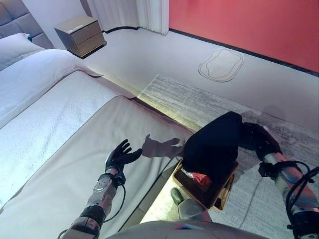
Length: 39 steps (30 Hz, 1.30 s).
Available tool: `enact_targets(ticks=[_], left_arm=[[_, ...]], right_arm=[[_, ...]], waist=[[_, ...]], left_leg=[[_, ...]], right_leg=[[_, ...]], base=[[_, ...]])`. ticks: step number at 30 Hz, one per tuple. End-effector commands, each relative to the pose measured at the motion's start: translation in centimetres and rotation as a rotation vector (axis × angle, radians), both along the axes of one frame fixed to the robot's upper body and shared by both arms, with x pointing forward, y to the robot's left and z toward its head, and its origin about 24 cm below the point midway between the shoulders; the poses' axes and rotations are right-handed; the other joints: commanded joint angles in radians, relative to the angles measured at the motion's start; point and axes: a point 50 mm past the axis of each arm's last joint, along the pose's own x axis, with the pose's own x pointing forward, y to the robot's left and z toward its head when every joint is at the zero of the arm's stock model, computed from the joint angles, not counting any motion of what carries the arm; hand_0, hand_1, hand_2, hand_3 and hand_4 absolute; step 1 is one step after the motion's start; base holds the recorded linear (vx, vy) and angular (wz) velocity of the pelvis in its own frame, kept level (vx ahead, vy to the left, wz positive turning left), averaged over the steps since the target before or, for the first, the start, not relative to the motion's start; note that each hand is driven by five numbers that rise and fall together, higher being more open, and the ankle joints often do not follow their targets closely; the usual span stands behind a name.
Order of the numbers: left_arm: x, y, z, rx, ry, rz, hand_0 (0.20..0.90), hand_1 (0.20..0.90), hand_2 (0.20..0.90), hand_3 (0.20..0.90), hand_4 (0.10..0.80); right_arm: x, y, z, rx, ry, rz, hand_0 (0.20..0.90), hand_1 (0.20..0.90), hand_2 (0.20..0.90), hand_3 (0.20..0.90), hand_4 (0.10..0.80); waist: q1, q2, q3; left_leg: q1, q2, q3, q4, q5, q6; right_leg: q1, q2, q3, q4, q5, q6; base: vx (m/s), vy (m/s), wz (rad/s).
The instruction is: Pick up the clothes from the bed and place them into the basket
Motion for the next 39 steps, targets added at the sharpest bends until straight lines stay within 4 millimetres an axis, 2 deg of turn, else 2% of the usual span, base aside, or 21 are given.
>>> enact_targets(ticks=[1,7,11,21,22,23,39], left_arm=[[2.6,1.9,2.7,0.087,-0.148,0.011,0.9,0.9,0.9,0.9,0.8],[2.8,1.7,2.8,0.089,-0.154,0.007,0.9,0.9,0.9,0.9,0.8],[2.9,1.3,2.9,0.085,-0.162,0.001,0.9,0.9,0.9,0.9,0.8],[3.1,0.7,3.0,0.08,-0.166,-0.023,0.9,0.9,0.9,0.9,0.8],[3.1,0.6,3.0,0.078,-0.166,-0.025,0.9,0.9,0.9,0.9,0.8],[3.1,0.6,3.0,0.076,-0.168,-0.027,0.9,0.9,0.9,0.9,0.8],[2.4,1.0,2.6,0.085,-0.154,-0.045,0.9,0.9,0.9,0.9,0.8]], right_arm=[[2.4,0.0,2.6,-0.023,-0.191,-0.044,0.3,0.3,0.3,0.2,0.1],[1.3,0.4,-0.9,-0.047,-0.075,-0.113,0.3,0.3,0.3,0.2,0.1],[0.5,0.5,-3.2,-0.131,0.014,-0.177,0.3,0.3,0.3,0.2,0.1],[0.5,0.6,-4.6,-0.132,0.059,-0.235,0.3,0.3,0.3,0.2,0.1],[0.5,0.4,-4.8,-0.147,0.071,-0.246,0.425,0.425,0.425,0.345,0.245],[0.4,0.2,-4.9,-0.162,0.083,-0.258,0.9,0.9,0.9,0.9,0.8],[0.6,0.0,-4.7,-0.292,0.097,-0.24,0.9,0.9,0.9,0.9,0.8]], waist=[[0.023,-0.06,-0.057],[0.033,-0.061,-0.049],[0.041,-0.058,-0.047],[0.059,-0.051,-0.045],[0.061,-0.05,-0.047],[0.064,-0.049,-0.048],[0.071,-0.038,-0.048]], left_leg=[[-0.016,-0.023,-0.022,0.052,-0.122,0.072],[-0.017,-0.023,-0.027,0.053,-0.119,0.071],[-0.015,-0.023,-0.028,0.05,-0.118,0.071],[-0.018,-0.022,-0.029,0.051,-0.116,0.068],[-0.017,-0.021,-0.027,0.051,-0.117,0.067],[-0.016,-0.021,-0.027,0.049,-0.117,0.067],[-0.016,-0.019,-0.03,0.039,-0.108,0.062]], right_leg=[[-0.009,-0.01,0.0,0.078,-0.072,0.034],[-0.006,-0.014,-0.011,0.077,-0.069,0.036],[-0.004,-0.014,-0.016,0.073,-0.066,0.037],[-0.01,-0.018,-0.023,0.072,-0.061,0.038],[-0.009,-0.019,-0.023,0.071,-0.061,0.038],[-0.007,-0.019,-0.023,0.068,-0.061,0.039],[-0.008,-0.023,-0.027,0.064,-0.058,0.041]], base=[[-0.016,-0.009,0.04],[-0.005,-0.012,0.06],[-0.001,-0.003,0.02],[0.0,0.0,0.0],[0.0,0.0,0.0],[0.0,0.0,0.0],[0.0,0.0,0.0]])
